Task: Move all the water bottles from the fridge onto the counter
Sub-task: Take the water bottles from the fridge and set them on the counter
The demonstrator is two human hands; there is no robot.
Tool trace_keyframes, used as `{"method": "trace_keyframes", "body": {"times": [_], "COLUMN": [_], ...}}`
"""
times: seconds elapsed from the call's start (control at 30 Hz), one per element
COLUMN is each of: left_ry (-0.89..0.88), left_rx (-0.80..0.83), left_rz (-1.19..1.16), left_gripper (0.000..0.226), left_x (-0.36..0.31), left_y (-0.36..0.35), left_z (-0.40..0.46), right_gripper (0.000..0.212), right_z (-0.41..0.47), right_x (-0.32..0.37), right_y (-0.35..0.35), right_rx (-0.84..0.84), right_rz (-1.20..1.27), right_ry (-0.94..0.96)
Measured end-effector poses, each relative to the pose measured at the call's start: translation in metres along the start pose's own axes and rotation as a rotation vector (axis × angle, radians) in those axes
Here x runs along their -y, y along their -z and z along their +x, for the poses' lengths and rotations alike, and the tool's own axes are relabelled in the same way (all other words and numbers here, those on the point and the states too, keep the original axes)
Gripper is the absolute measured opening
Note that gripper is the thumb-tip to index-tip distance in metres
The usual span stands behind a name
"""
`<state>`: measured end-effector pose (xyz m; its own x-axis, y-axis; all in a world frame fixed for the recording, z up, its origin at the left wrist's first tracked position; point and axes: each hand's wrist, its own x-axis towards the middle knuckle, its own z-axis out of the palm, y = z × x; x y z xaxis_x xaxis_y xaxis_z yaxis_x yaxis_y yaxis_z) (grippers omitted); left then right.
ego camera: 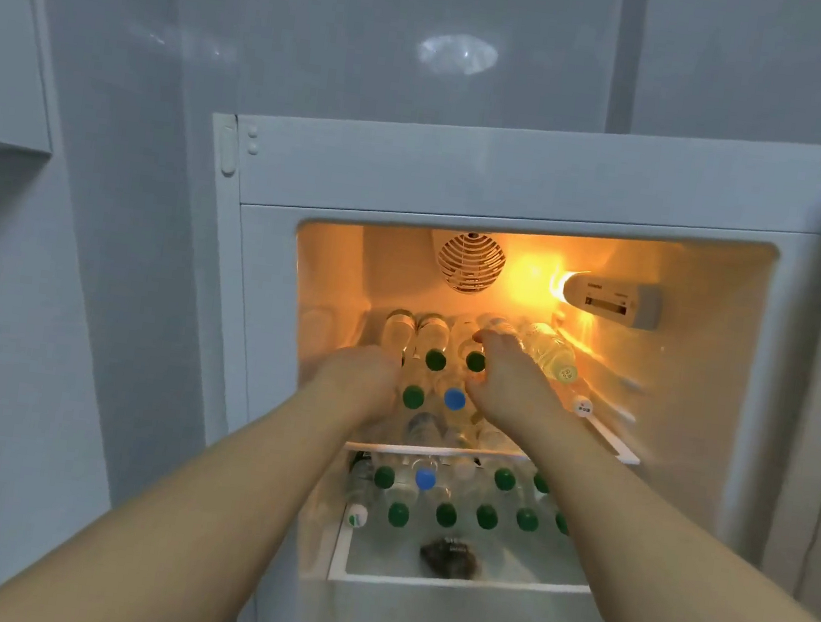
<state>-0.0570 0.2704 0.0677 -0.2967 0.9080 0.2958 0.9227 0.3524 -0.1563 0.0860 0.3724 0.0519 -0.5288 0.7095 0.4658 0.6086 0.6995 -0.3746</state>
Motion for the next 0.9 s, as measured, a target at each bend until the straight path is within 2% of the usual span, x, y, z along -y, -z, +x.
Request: {"method": "trace_keyframes", "body": {"times": [0.23, 0.37, 0.53, 0.7, 0.9], "left_ry": [0.033, 0.085, 0.131, 0.157, 0.16], "left_rx": [0.002, -0.043, -0.025, -0.07, -0.176], "left_rz": [0.166, 0.257, 0.291, 0.35, 0.328], "left_gripper": [0.02, 0.016, 0.022, 0.038, 0.029], "left_x": [0.018, 0.022, 0.025, 0.025, 0.023], "left_y": [-0.031, -0.049, -0.08, -0.096, -0.105], "left_z": [0.068, 0.102, 0.136, 0.157, 0.164], "right_gripper": [0.045, 0.048, 0.056, 0.055, 0.066], "right_z": [0.068, 0.103, 0.126, 0.141, 0.149], "right_x": [-0.011, -0.016, -0.022, -0.032, -0.041], "right_y": [-0.051, -0.071, -0.094, -0.108, -0.118], "right_rx": [-0.061, -0.002, 0.049, -0.046, -0.102], "right_rz": [-0.412, -0.457, -0.526, -0.633, -0.679], "right_ry": [0.17, 0.183, 0.19, 0.271, 0.31]}}
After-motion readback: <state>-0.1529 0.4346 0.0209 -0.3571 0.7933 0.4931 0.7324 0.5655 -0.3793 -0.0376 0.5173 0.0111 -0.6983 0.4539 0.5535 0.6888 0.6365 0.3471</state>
